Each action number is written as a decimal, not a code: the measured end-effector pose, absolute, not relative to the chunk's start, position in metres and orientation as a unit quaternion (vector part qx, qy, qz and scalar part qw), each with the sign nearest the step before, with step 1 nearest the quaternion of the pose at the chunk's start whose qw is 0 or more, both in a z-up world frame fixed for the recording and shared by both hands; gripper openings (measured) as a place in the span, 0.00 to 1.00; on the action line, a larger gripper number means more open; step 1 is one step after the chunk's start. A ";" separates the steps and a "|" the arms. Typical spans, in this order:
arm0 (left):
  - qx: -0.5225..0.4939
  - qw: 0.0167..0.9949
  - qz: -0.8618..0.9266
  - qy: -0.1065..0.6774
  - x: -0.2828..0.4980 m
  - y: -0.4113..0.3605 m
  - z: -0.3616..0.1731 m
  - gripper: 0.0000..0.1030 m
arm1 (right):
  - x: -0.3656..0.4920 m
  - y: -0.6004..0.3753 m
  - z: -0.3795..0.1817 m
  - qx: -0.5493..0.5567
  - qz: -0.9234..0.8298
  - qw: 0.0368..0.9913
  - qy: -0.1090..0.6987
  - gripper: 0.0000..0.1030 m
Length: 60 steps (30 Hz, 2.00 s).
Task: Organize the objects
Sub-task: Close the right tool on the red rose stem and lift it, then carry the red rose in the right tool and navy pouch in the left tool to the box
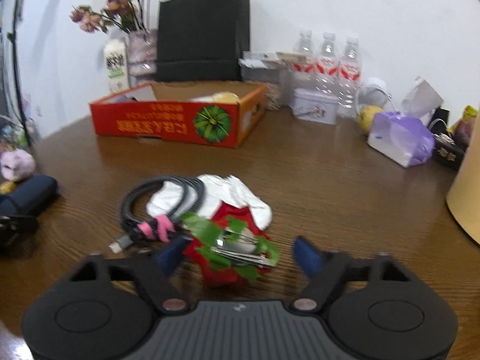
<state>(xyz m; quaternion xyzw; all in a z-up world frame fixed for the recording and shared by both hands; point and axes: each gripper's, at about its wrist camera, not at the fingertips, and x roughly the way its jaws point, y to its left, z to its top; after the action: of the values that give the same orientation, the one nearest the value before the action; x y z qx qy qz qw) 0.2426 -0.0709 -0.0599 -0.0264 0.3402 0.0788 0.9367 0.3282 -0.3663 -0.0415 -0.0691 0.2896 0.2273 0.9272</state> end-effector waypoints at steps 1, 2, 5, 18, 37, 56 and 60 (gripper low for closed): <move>-0.026 0.937 0.079 0.340 0.243 -0.071 -0.060 1.00 | 0.326 -0.367 -0.041 -0.067 0.230 0.928 0.286 0.51; -0.026 0.937 0.079 0.340 0.242 -0.071 -0.060 1.00 | 0.325 -0.366 -0.041 -0.067 0.228 0.928 0.286 0.49; -0.027 0.937 0.078 0.340 0.242 -0.071 -0.060 1.00 | 0.318 -0.366 -0.039 -0.060 0.221 0.933 0.277 0.47; -0.028 0.937 0.076 0.339 0.240 -0.071 -0.060 1.00 | 0.256 -0.335 -0.026 -0.043 0.179 0.961 0.205 0.39; -0.037 0.937 0.078 0.338 0.243 -0.069 -0.059 0.97 | 0.232 -0.298 -0.023 -0.030 0.171 0.965 0.196 0.39; -0.028 0.957 0.073 0.280 0.226 -0.074 -0.042 0.61 | 0.230 -0.295 -0.022 -0.034 0.164 0.967 0.193 0.39; -0.030 0.958 0.077 0.273 0.228 -0.074 -0.036 0.61 | 0.229 -0.291 -0.022 -0.032 0.166 0.967 0.191 0.39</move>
<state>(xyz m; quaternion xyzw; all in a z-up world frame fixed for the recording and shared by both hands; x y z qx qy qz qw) 0.2279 -0.0740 -0.0364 -0.0297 0.2731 0.0765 0.9585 0.2294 -0.2912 -0.0221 -0.0321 0.1906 0.1658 0.9670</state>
